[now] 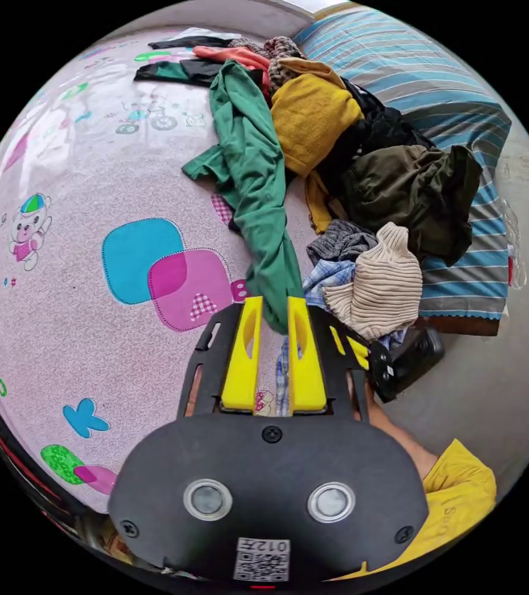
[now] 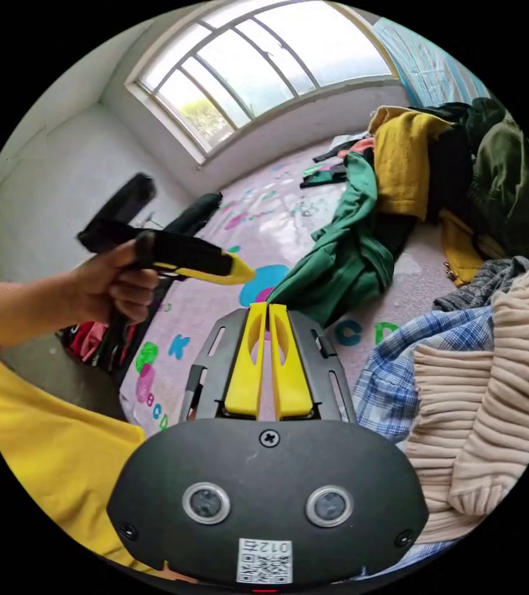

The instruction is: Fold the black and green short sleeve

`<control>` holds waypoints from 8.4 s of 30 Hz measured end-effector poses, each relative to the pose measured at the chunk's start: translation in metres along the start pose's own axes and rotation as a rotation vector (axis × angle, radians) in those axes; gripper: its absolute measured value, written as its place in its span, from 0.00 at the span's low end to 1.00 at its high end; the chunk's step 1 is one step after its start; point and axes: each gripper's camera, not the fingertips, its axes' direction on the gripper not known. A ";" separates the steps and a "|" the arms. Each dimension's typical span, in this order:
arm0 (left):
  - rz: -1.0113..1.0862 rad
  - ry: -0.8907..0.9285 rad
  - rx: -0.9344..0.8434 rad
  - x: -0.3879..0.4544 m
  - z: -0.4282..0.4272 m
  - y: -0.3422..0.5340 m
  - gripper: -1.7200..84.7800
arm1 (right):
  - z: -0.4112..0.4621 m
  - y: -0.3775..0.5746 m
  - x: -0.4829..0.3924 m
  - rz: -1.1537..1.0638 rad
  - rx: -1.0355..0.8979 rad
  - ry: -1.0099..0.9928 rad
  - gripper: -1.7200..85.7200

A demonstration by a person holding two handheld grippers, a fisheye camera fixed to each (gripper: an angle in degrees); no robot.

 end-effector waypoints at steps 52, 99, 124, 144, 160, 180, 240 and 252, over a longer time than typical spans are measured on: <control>1.116 0.056 0.186 0.188 -0.346 0.290 0.02 | -0.049 -0.109 -0.912 -1.061 0.268 0.186 0.12; 0.843 0.371 0.266 -0.012 -0.232 0.319 0.13 | -0.269 -0.223 -0.729 -0.584 0.411 -0.438 0.04; 0.592 -0.469 0.536 -0.093 -0.481 0.340 0.02 | -0.264 -0.274 -0.450 -0.215 0.171 -0.163 0.03; 0.167 -0.286 -0.317 -0.303 -0.204 0.240 0.02 | -0.032 -0.135 -0.130 0.519 -0.446 -0.142 0.04; 0.118 -0.209 -0.175 -0.334 -0.199 0.248 0.02 | 0.018 -0.166 -0.163 -0.064 -0.582 0.207 0.10; 0.265 -0.315 -0.024 -0.294 -0.199 0.308 0.13 | 0.004 -0.099 -0.222 -0.081 -0.583 -0.057 0.02; 0.692 -1.188 0.873 0.276 -0.535 0.564 0.02 | -0.348 -0.141 -0.834 -0.792 0.647 0.175 0.02; 0.572 -0.959 0.447 0.148 -0.550 0.356 0.02 | -0.191 -0.263 -0.732 -0.678 0.296 0.320 0.02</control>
